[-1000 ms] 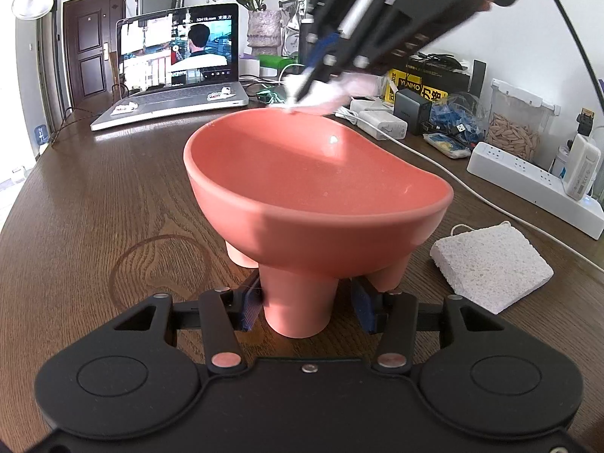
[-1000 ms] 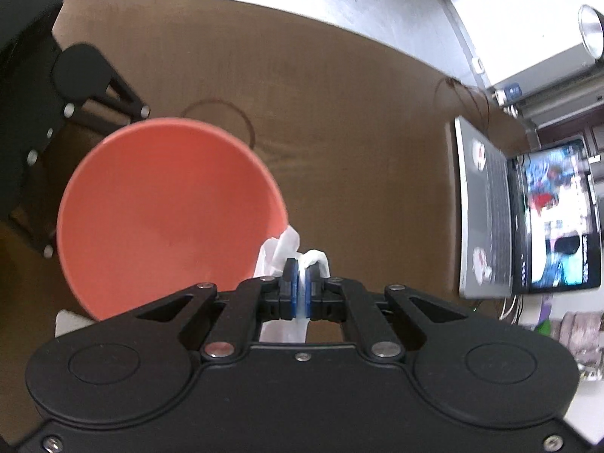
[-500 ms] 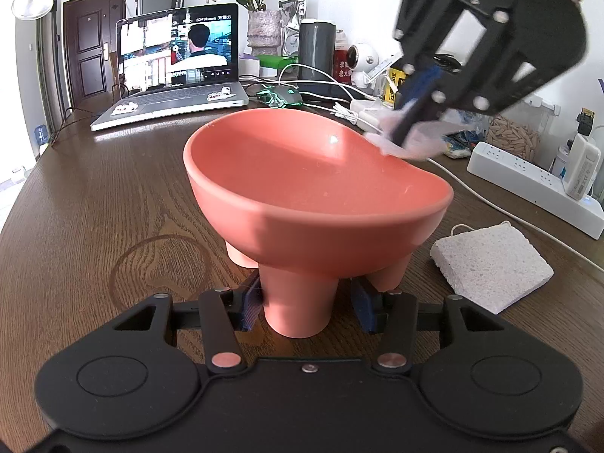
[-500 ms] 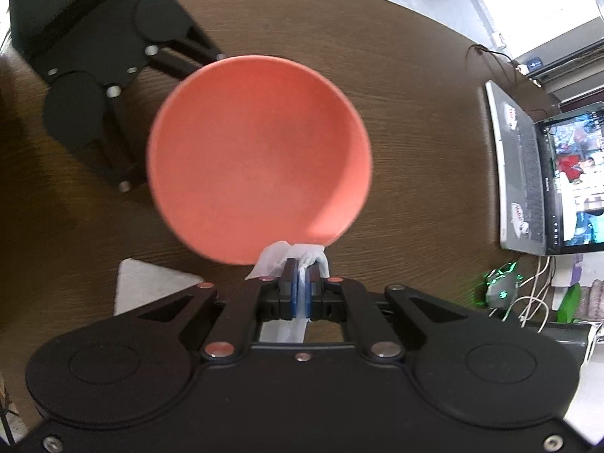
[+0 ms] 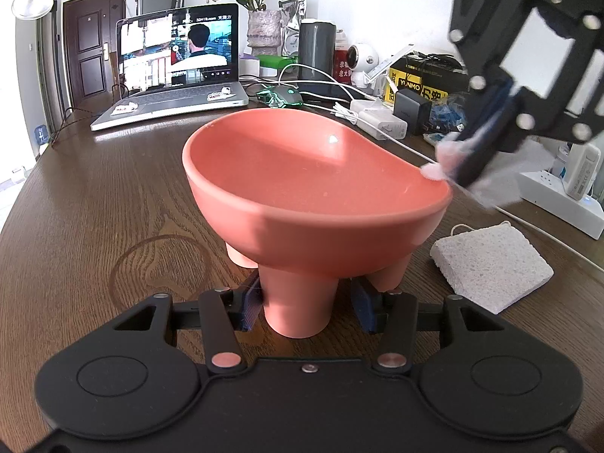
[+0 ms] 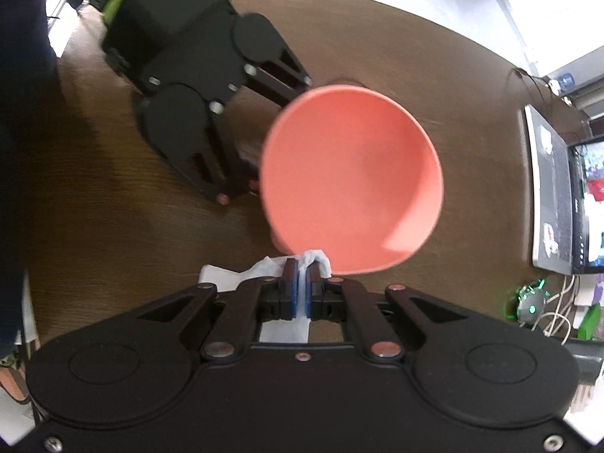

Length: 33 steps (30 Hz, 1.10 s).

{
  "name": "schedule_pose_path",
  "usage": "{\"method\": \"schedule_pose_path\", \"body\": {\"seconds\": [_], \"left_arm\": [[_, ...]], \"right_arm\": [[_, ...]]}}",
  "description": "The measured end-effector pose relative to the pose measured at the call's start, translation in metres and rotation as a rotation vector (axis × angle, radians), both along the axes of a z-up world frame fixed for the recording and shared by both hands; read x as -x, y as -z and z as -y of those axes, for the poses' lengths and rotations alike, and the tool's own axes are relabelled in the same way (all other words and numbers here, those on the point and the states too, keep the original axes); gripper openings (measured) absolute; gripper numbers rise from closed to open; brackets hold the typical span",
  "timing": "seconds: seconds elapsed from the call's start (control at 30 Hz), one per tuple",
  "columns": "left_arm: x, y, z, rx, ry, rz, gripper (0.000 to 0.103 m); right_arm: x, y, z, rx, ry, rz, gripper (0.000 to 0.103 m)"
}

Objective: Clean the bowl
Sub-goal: 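Wipe along the bowl's rim with the tissue in the right gripper, then wipe the bowl's outer wall and rim with the tissue, right gripper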

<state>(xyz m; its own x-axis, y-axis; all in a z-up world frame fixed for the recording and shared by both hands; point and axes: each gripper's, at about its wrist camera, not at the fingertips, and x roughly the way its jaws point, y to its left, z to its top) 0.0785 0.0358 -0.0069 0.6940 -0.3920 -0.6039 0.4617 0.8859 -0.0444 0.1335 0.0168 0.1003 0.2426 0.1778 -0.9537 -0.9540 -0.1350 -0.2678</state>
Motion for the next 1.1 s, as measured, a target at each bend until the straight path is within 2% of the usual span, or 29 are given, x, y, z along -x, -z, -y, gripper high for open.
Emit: {"method": "schedule_pose_path", "body": {"seconds": [0.13, 0.43, 0.8, 1.1], "left_arm": [[0.000, 0.000, 0.000, 0.000, 0.000, 0.000, 0.049], [0.001, 0.000, 0.000, 0.000, 0.000, 0.000, 0.049], [0.001, 0.000, 0.000, -0.001, -0.001, 0.000, 0.049], [0.001, 0.000, 0.000, -0.001, -0.001, 0.000, 0.049]], "right_arm": [[0.019, -0.007, -0.006, -0.016, -0.042, -0.023, 0.003], [0.036, -0.022, -0.033, -0.103, -0.116, -0.042, 0.003], [0.025, -0.015, -0.073, -0.150, -0.206, 0.013, 0.003], [0.001, -0.006, -0.096, -0.171, -0.204, 0.058, 0.003]]}}
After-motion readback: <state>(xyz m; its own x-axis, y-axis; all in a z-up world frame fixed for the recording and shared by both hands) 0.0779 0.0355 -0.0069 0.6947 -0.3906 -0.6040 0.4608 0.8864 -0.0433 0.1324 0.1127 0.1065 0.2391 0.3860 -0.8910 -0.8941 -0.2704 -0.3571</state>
